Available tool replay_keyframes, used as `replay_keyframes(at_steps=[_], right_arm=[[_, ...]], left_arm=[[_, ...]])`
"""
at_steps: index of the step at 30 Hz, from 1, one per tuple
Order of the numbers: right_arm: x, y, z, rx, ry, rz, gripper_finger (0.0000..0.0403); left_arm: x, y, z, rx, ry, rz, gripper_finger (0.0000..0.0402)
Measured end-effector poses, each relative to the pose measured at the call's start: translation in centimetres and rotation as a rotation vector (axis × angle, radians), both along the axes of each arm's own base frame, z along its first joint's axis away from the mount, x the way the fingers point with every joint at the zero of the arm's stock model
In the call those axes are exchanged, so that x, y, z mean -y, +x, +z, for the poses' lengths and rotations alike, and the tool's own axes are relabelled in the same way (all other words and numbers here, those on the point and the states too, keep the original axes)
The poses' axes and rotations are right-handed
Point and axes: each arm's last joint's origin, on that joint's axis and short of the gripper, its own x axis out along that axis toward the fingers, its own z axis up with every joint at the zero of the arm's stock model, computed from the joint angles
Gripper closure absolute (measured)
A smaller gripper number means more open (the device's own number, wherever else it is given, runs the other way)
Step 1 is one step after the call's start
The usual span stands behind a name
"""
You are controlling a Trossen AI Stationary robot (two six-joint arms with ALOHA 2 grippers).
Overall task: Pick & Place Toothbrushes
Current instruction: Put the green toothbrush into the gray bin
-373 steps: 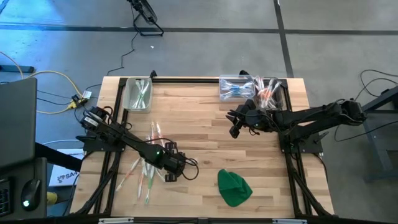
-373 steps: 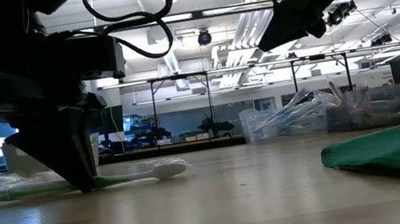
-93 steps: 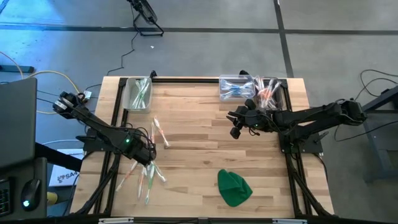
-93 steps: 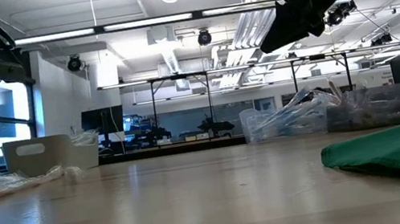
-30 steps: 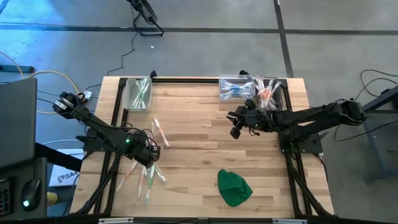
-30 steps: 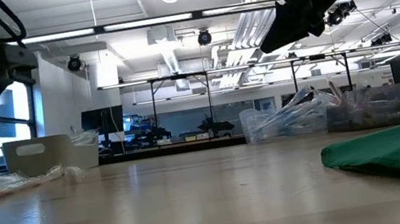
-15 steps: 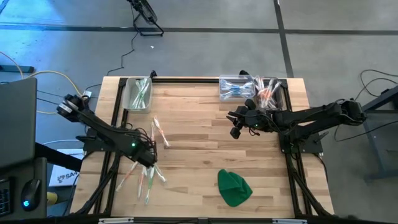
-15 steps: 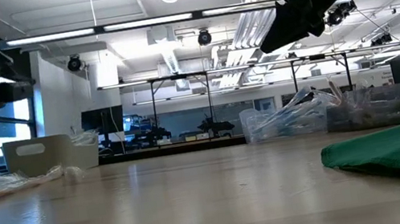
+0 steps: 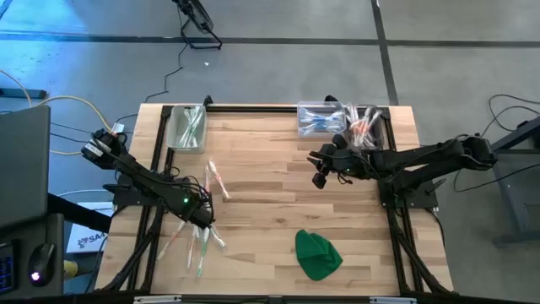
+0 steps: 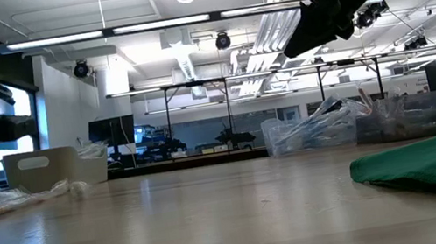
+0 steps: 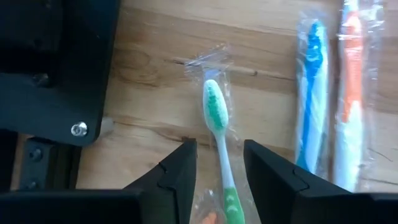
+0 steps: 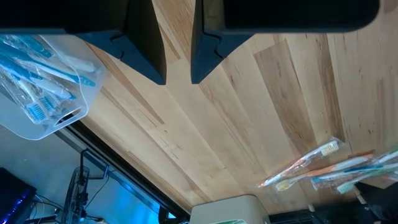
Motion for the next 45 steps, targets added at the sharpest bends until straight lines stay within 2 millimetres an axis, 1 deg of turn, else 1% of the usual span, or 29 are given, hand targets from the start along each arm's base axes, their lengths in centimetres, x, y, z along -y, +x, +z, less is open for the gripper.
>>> replay_keyframes(at_steps=[4,13,30,34,42,45], right_arm=[[0.0,0.0,0.0,0.000,0.000,0.000,0.0337],[0.0,0.0,0.0,0.000,0.000,0.000,0.0337],[0.0,0.0,0.0,0.001,0.000,-0.001,0.0337],[0.0,0.0,0.0,0.001,0.000,-0.001,0.0337],[0.0,0.0,0.0,0.001,0.000,-0.001,0.0337],[0.0,0.0,0.0,0.000,0.000,-0.001,0.0337]], left_arm=[[-0.2,-0.4,-1.0,0.009,-0.004,0.000,0.0276],[-0.8,-1.3,-2.4,0.013,0.013,0.044,0.0277],[-0.9,-1.2,-2.6,0.053,0.060,0.024,0.0280],[-0.9,-1.0,-2.6,0.087,0.082,0.021,0.0303],[-0.9,-0.7,-2.6,0.132,0.113,0.006,0.0390],[-0.9,-0.6,-2.5,0.140,0.122,-0.011,0.0391]])
